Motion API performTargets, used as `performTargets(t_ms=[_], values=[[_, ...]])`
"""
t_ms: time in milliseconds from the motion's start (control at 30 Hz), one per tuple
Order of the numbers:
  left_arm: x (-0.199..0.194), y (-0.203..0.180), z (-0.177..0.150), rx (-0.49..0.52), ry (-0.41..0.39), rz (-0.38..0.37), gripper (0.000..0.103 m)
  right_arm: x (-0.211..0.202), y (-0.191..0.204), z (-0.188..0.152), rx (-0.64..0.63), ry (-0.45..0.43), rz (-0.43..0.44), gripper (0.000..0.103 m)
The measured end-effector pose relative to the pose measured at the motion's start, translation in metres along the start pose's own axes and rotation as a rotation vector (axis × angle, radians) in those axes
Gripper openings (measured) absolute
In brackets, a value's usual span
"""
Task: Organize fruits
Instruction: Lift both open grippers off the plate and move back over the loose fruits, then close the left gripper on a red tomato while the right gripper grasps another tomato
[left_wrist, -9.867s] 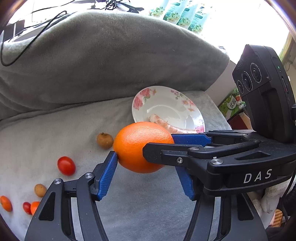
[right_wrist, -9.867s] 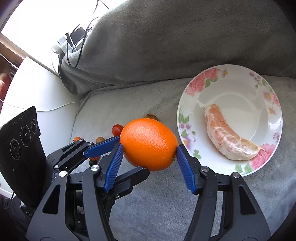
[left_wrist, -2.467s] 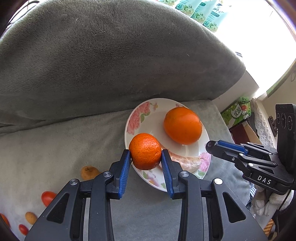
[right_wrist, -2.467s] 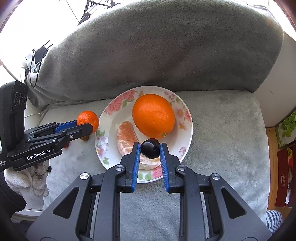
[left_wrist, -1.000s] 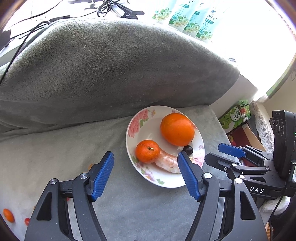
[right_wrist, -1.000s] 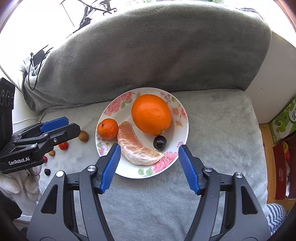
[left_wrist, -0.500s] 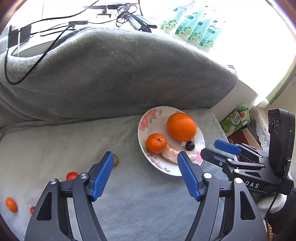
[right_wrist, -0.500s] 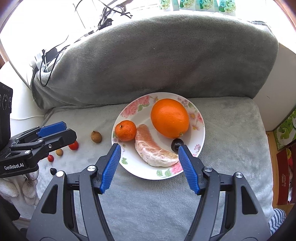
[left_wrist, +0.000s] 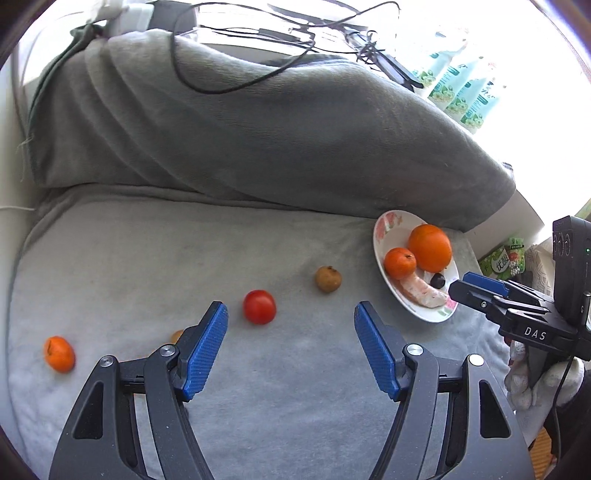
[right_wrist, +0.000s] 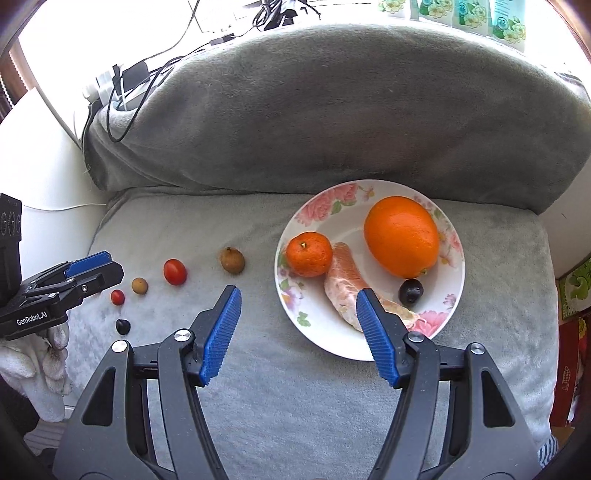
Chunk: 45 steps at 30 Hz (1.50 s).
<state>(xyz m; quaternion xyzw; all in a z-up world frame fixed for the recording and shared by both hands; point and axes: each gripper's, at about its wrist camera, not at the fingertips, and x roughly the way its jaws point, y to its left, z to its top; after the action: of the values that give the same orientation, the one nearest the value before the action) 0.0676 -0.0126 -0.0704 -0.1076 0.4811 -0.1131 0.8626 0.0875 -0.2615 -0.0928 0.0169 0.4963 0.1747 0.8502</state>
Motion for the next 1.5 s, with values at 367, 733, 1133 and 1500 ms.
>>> performTargets(t_ms=[367,733,1133,1500], values=[[-0.009,0.062,-0.033,-0.13,0.033,0.091,0.071,0.026,0.049,0.01,-0.114,0.033,0.083,0.068],[-0.008,0.109,-0.051,-0.248,0.058,0.125,0.044,0.064,0.098,0.016,-0.23,0.098,0.156,0.058],[0.011,0.107,-0.053,-0.228,0.095,0.127,0.038,0.108,0.12,0.018,-0.264,0.2,0.204,0.046],[0.02,0.11,-0.051,-0.227,0.111,0.141,0.033,0.13,0.137,0.02,-0.3,0.234,0.201,0.043]])
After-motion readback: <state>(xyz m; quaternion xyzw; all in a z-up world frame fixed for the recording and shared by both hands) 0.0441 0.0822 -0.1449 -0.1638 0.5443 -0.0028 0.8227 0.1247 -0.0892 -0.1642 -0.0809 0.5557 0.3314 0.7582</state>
